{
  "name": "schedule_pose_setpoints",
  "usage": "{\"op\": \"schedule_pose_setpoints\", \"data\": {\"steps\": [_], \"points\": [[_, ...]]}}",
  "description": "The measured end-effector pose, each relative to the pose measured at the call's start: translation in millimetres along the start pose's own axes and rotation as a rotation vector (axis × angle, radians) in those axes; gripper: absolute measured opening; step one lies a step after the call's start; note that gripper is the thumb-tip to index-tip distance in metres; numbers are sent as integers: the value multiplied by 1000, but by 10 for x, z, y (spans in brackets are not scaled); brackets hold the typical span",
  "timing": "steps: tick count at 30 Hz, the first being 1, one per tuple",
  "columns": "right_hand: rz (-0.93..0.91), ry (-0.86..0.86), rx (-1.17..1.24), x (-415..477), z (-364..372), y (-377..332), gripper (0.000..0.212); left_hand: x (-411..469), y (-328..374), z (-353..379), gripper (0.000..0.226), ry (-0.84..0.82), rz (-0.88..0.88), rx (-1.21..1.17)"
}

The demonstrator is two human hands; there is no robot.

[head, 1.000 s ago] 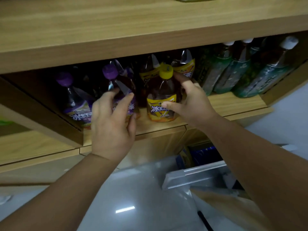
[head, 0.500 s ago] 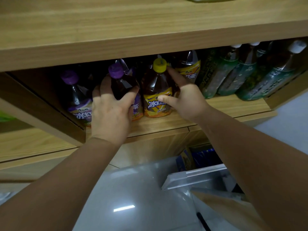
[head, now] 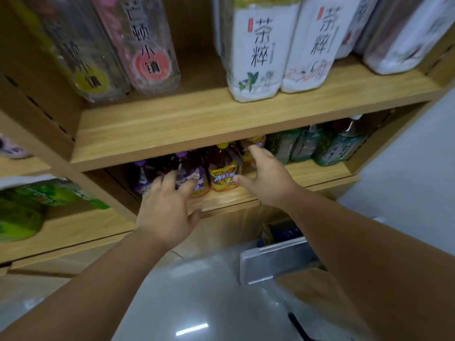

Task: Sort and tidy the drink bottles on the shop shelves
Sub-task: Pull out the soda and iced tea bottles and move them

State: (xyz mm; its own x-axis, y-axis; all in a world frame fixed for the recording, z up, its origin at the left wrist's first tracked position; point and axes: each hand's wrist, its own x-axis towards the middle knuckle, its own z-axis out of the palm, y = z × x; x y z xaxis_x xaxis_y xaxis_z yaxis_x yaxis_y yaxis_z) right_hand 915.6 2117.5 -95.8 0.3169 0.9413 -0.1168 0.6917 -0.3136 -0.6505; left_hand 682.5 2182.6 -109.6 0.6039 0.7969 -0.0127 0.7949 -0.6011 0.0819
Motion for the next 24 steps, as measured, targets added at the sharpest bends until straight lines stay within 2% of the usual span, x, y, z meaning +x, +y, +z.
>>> {"op": "schedule_pose_setpoints", "data": {"steps": [3, 6, 8, 13, 19, 24], "points": [[-29, -52, -43, -284, -443, -260, 79, -210, 132, -530, 64, -103, 17, -99], [-31, -239, -170, -562, -866, -496, 92, -369, 302, -1091, 61, -74, 29, -94], [-41, -293, -275, -742, -1164, -650, 95, -452, 424, -1478, 62, -49, 18, -81], [-71, -179, -348, -1121, -2028, -1075, 93, -597, 685, -2479, 66, 46, 29, -14], [-167, -1, -408, -1423, -3072, -1608, 84, -677, 973, -3685, 66, 280, 63, 104], [-226, 141, -396, -1500, -3613, -2058, 80, -547, 1118, -4351, 67, 418, 103, 107]]}}
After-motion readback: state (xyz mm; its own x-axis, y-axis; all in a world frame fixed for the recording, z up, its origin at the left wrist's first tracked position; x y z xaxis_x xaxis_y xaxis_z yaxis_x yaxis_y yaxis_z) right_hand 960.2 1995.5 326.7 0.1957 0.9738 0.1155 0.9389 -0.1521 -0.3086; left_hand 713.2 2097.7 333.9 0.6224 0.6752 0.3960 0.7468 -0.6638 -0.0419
